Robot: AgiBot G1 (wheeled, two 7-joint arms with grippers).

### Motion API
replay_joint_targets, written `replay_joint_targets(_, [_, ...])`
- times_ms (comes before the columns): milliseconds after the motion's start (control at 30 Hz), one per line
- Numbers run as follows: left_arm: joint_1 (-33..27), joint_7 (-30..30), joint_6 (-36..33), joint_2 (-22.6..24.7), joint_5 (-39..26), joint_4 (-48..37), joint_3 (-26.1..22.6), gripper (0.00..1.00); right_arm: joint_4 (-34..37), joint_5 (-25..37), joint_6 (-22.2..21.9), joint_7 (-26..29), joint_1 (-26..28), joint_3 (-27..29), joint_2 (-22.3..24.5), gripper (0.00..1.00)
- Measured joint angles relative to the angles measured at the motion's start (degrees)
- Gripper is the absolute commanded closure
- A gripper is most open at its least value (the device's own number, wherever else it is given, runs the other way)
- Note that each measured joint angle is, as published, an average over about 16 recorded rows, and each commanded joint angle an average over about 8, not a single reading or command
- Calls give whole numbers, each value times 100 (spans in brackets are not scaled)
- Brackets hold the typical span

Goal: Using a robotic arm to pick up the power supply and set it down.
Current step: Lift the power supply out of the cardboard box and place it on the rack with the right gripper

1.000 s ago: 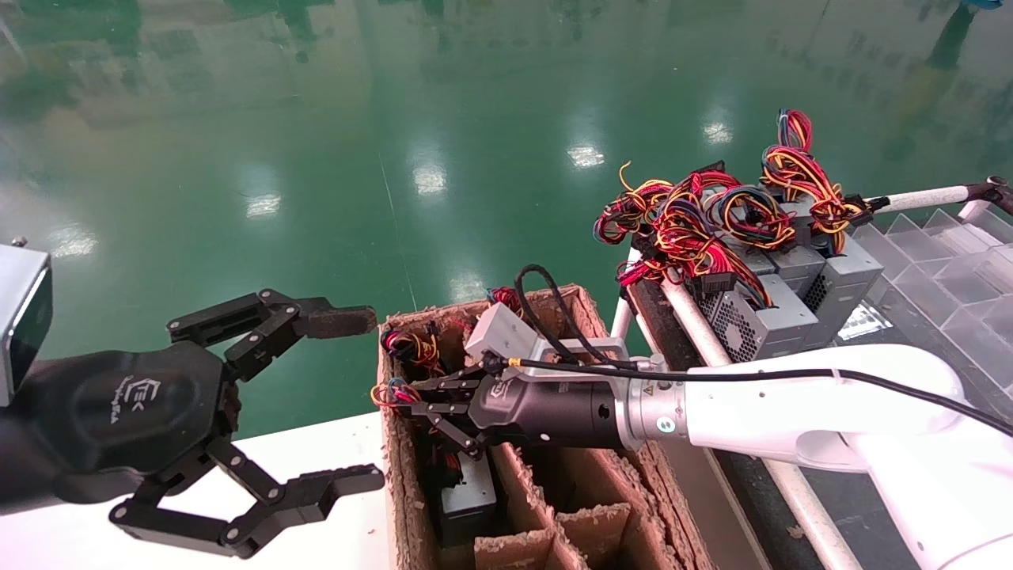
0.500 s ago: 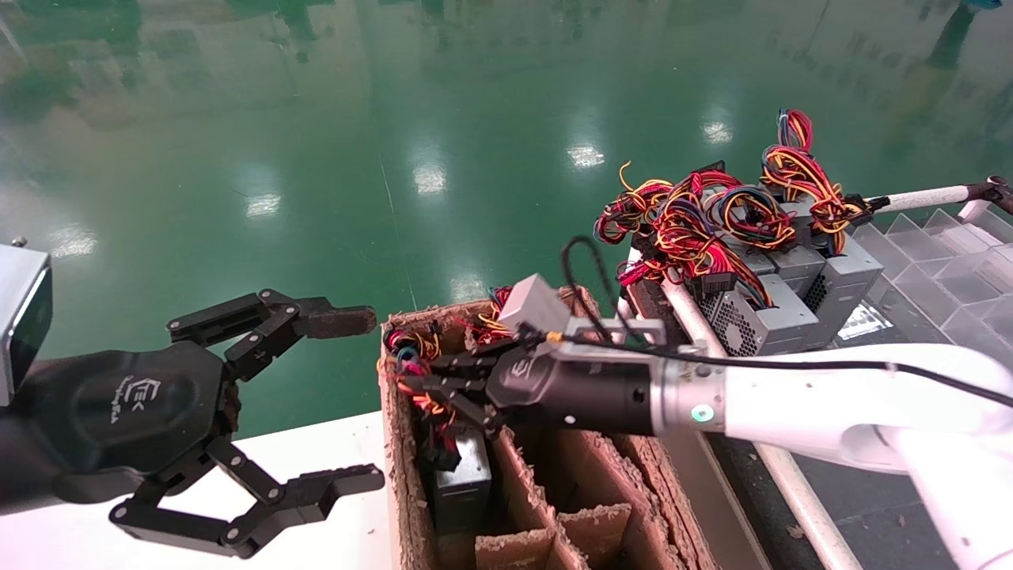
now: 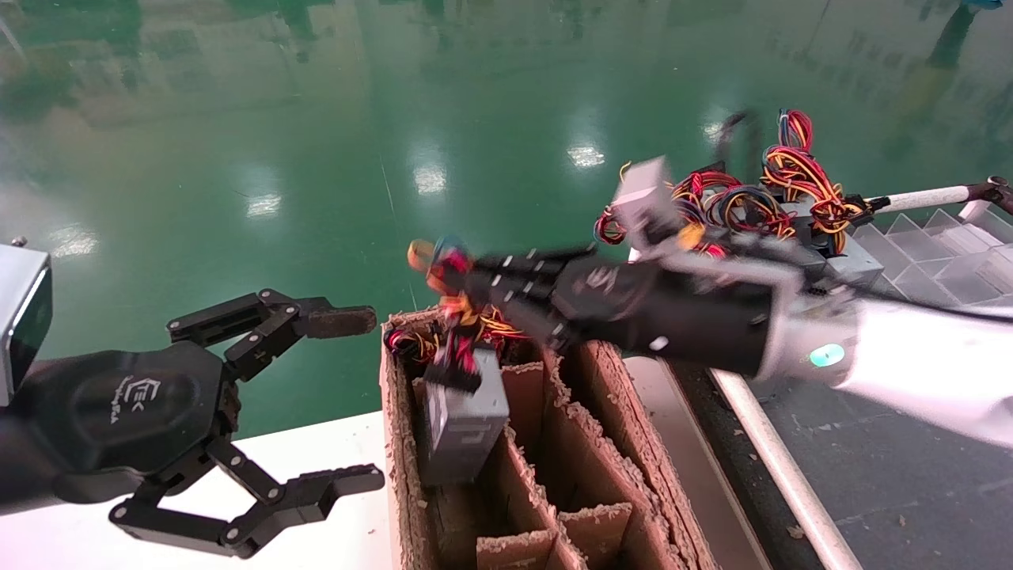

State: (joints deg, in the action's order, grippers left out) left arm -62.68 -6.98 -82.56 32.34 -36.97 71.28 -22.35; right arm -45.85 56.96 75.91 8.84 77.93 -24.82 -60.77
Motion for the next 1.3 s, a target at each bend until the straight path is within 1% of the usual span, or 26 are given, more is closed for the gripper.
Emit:
replay_joint_targets(200, [0,0,0,0,0,0,0,0,-114,-458,181,149,184,355,409,100])
replay_joint_targets(333, [0,0,0,0,0,0,0,0,-49,-727,279,205,386,595,692,100])
replay_joint_targets(500, [0,0,0,0,0,0,0,0,232,-975,382,157,727,875,1054,100])
replay_joint_targets(667, [0,0,0,0,0,0,0,0,718,-1100,479,-24,1139,1105,1433,100])
replay_joint_targets(833, [0,0,0,0,0,0,0,0,1316,-1051,591,-327,1559,1226,1828,100])
replay_joint_targets(1033, [0,0,0,0,0,0,0,0,2081,-814,762,-729,1985,1219,2313,100])
replay_joint_targets(1167, [0,0,0,0,0,0,0,0,2573,-595,897,-985,2168,1141,2620,100])
replay_joint_targets(1300, [0,0,0,0,0,0,0,0,3016,-380,1052,-1219,2240,1040,2882,100])
